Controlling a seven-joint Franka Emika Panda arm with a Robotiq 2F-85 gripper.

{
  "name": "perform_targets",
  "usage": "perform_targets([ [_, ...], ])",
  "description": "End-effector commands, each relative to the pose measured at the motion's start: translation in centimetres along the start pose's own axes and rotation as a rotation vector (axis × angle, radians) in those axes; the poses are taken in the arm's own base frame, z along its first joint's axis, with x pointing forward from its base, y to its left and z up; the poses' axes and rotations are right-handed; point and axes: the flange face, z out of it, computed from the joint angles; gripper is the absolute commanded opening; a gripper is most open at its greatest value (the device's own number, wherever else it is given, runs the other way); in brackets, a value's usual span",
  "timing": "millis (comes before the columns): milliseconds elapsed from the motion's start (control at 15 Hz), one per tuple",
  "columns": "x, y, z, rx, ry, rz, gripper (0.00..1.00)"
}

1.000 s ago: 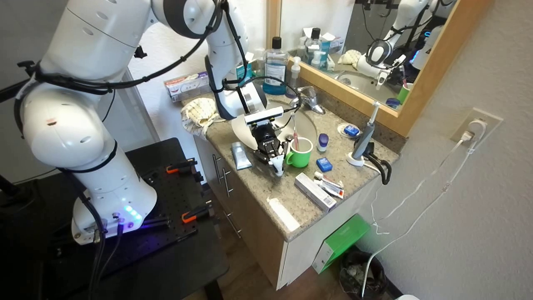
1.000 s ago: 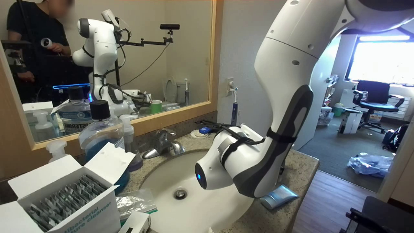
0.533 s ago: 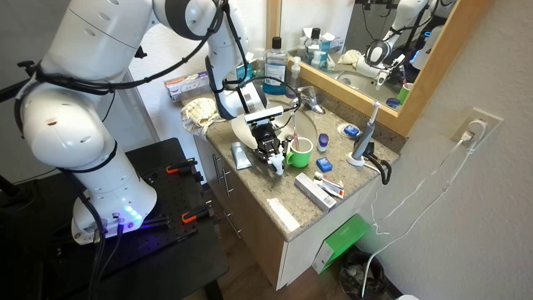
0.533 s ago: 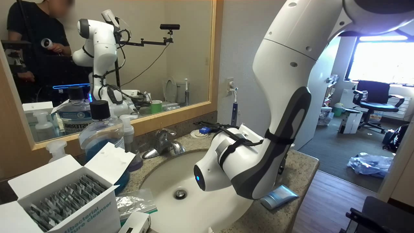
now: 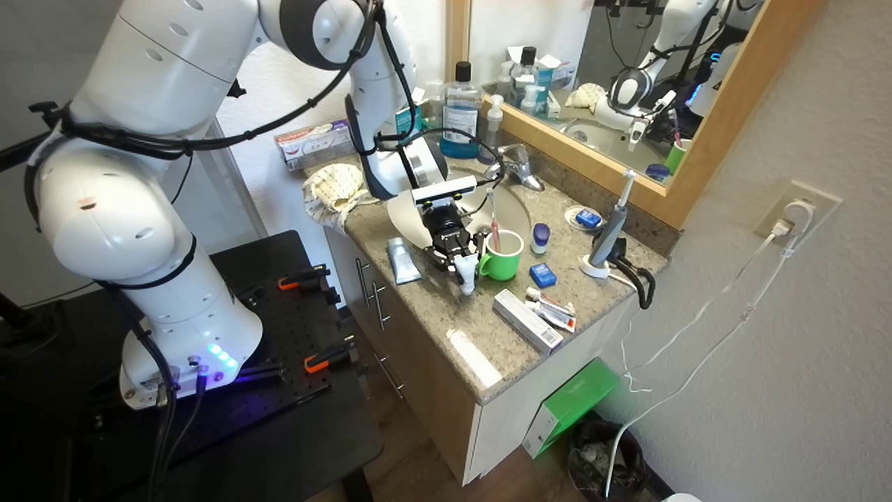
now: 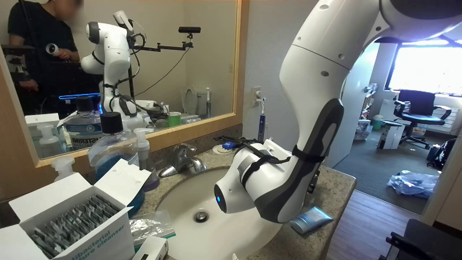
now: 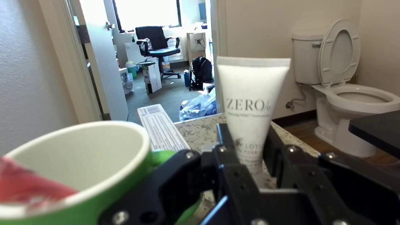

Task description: Put the white tube upright

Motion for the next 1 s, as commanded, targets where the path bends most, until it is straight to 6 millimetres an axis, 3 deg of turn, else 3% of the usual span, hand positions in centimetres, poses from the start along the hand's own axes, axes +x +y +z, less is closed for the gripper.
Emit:
perform_targets([
  [0, -0.22, 0.56, -0.54, -0.002, -0.035, -0.017, 0.32],
  [133, -0.19, 0.58, -0.58, 0.0, -0.038, -0.017, 0.41],
  [200, -0.19, 0.57, -0.56, 0.0, -0.04, -0.018, 0.5],
  [267, -0.19, 0.57, -0.56, 0.0, -0.04, -0.019, 0.48],
  [467, -0.32, 0.59, -0.56, 0.001, -0.039, -0.022, 0.76],
  [667, -0.49, 0.55, -0.54, 0.0, -0.036, -0.018, 0.82],
  [933, -1.13, 0.12, -0.42, -0.013, -0.013, -0.008, 0.77],
])
